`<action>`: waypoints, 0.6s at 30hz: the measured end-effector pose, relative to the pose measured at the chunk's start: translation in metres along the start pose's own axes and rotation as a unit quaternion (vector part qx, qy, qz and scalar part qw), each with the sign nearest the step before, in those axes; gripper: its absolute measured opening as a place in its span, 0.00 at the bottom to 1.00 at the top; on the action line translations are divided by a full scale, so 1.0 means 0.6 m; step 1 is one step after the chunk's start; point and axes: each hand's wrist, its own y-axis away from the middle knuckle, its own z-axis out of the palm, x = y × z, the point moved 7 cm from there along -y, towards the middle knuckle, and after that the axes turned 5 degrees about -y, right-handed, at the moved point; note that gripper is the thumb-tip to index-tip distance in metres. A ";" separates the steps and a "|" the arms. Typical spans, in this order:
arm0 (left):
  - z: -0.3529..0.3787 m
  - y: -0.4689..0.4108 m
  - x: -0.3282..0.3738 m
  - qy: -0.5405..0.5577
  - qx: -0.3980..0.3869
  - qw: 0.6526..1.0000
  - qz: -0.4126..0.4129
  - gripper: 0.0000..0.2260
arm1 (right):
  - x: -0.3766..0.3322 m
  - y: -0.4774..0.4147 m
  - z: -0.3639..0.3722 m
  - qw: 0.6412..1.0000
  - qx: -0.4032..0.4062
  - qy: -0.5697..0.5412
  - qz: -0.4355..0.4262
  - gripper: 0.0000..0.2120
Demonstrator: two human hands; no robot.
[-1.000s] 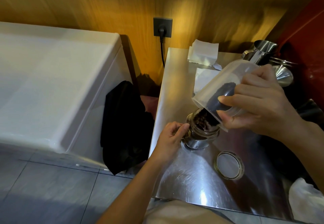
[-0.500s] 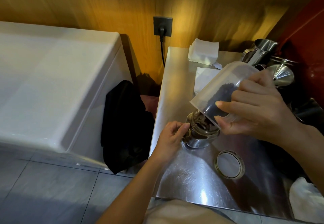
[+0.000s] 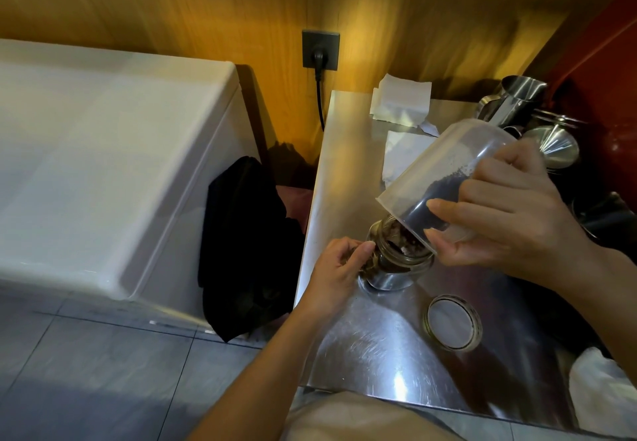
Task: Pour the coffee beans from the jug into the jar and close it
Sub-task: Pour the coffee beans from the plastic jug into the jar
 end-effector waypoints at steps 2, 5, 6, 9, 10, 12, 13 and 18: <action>-0.001 -0.001 -0.003 -0.002 -0.001 1.000 0.001 0.13 | -0.002 0.001 0.000 1.000 0.002 0.008 -0.003 0.10; 0.000 -0.001 -0.003 0.007 0.000 1.000 -0.002 0.14 | -0.002 -0.003 -0.001 1.000 -0.005 0.001 -0.011 0.09; 0.001 0.000 -0.003 0.006 -0.002 1.000 -0.001 0.14 | -0.002 -0.004 -0.001 1.000 -0.009 0.002 -0.012 0.09; 0.002 0.001 -0.001 0.008 -0.005 1.000 0.004 0.12 | 0.000 -0.004 -0.004 1.000 -0.007 0.015 -0.007 0.09; 0.002 0.001 0.000 0.011 -0.005 1.000 0.003 0.11 | 0.000 -0.003 -0.004 1.000 -0.009 0.013 -0.004 0.10; 0.003 -0.001 0.000 0.022 -0.007 1.000 -0.001 0.11 | -0.004 -0.003 -0.004 1.000 -0.012 -0.001 -0.004 0.09; 0.004 -0.002 -0.001 0.023 -0.008 1.000 -0.002 0.11 | -0.005 -0.004 -0.005 1.000 -0.011 -0.004 -0.005 0.07; 0.005 -0.006 -0.009 0.023 -0.015 1.000 0.006 0.12 | -0.009 -0.004 -0.005 1.000 -0.015 0.009 -0.017 0.07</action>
